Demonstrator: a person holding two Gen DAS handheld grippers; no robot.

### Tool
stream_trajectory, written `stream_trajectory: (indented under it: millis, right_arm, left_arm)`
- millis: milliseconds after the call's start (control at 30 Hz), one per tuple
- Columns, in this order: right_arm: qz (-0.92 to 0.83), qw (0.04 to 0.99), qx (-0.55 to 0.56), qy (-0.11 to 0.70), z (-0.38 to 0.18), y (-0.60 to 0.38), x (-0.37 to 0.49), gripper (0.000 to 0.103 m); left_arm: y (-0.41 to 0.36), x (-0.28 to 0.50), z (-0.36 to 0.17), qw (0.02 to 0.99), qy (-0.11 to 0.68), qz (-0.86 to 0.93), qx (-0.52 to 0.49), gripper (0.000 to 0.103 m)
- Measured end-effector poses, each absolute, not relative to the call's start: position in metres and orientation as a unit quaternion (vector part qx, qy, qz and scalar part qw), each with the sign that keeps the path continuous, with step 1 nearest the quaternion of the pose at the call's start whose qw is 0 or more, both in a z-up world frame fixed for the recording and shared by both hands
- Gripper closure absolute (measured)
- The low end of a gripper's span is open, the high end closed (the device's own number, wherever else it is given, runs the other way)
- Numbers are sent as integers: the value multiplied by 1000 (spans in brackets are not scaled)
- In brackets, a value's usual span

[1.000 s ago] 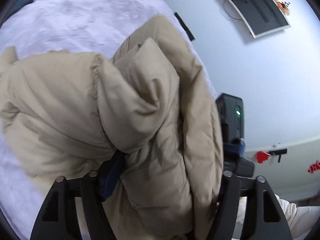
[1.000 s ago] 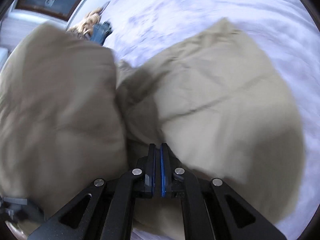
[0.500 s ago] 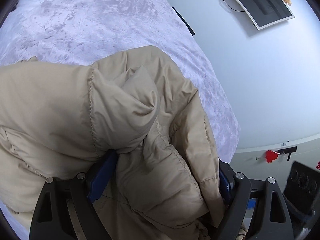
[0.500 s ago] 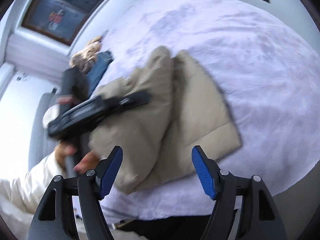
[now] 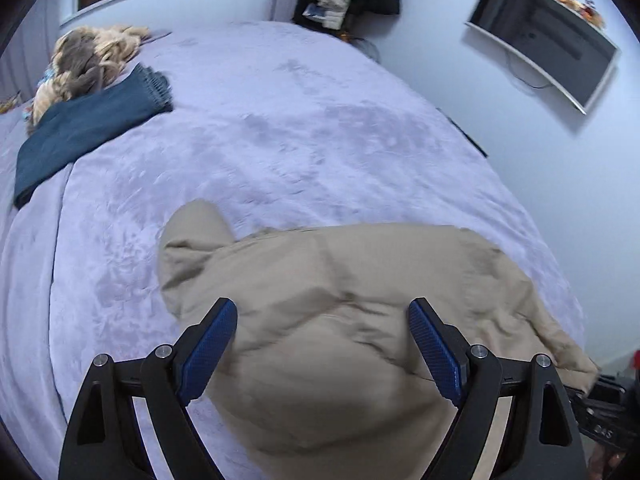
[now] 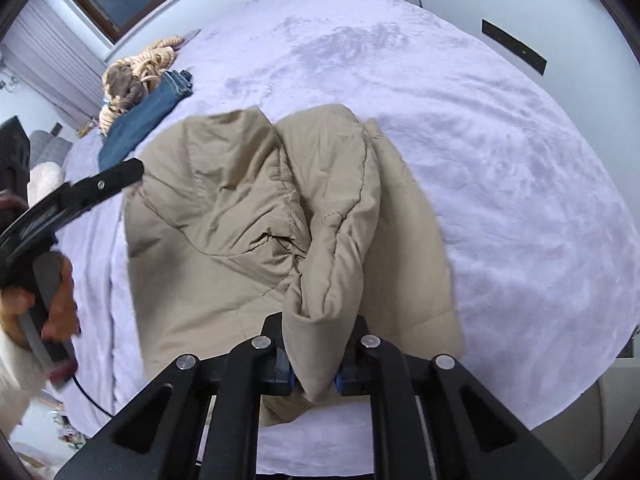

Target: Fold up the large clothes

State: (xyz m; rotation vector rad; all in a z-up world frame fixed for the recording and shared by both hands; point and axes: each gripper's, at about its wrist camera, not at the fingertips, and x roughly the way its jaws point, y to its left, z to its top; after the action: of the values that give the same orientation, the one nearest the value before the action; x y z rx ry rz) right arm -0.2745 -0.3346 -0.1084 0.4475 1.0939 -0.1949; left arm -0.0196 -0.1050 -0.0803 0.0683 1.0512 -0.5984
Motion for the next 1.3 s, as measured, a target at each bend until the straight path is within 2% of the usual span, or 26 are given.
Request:
stream_trajectory:
  millis: [133, 367, 533, 633, 800, 867, 1000, 1133, 1300]
  right_arm:
    - [-105, 824, 194, 522, -121, -344, -275, 90]
    - [-154, 793, 246, 535, -160, -394, -300, 90]
    - [-158, 773, 275, 550, -202, -422, -306, 87]
    - [-148, 757, 309, 557, -198, -435, -305, 85]
    - [-154, 797, 298, 503, -138, -457, -311, 70]
    - [-140, 815, 296, 478, -120, -466, -301, 55]
    - [-84, 831, 272, 478, -119, -461, -249, 54]
    - [-73, 798, 270, 533, -162, -450, -201, 62]
    - [-70, 774, 273, 567, -199, -447, -199, 64]
  left_arm:
    - [-136, -1, -114, 822, 503, -266, 28, 15]
    - [-245, -17, -130, 807, 486, -324, 81, 15]
    - [-278, -26, -142, 799, 493, -331, 100, 15]
    - [-278, -22, -147, 797, 497, -326, 102, 15]
    - [-269, -14, -151, 794, 508, -322, 92, 15]
    - [-270, -14, -152, 794, 507, -321, 95, 15]
    - [-268, -15, -152, 795, 507, -316, 102, 13]
    - [-259, -17, -141, 800, 510, -297, 112, 13]
    - [-227, -29, -113, 801, 519, -281, 100, 13]
